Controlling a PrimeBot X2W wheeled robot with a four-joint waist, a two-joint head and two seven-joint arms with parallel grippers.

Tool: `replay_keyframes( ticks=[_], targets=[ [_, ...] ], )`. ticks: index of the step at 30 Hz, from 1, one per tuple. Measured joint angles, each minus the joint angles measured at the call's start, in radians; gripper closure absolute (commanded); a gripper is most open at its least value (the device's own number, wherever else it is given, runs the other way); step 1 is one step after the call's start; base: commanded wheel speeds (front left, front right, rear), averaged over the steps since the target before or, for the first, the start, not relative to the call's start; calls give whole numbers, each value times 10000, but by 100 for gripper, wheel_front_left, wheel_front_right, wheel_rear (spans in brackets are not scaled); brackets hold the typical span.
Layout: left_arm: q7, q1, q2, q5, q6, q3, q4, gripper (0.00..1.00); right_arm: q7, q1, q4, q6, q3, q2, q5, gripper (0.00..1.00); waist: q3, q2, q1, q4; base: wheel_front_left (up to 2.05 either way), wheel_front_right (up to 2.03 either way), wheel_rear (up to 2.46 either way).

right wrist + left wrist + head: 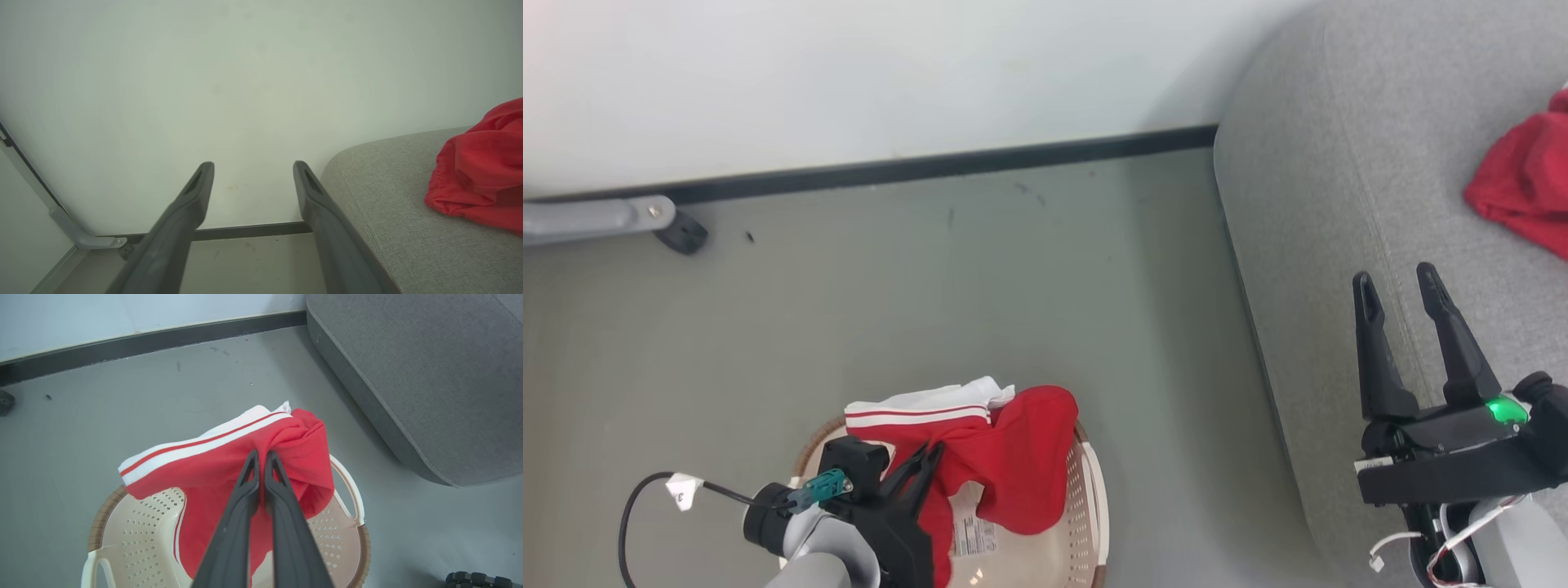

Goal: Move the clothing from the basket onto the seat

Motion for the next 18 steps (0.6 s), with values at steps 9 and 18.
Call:
replay_keyframes(
  ticks=[9,18],
  targets=[
    [-65,378,161,-320,0,-13,-1246,100,0,605,165,27,178,-121,117,0,-1092,0,-1,255,0,0,0],
    [-67,841,435,-527,0,470,-2832,100,0,1109,330,29,656,-119,263,0,-2008,0,0,481,0,0,0]
  ],
)
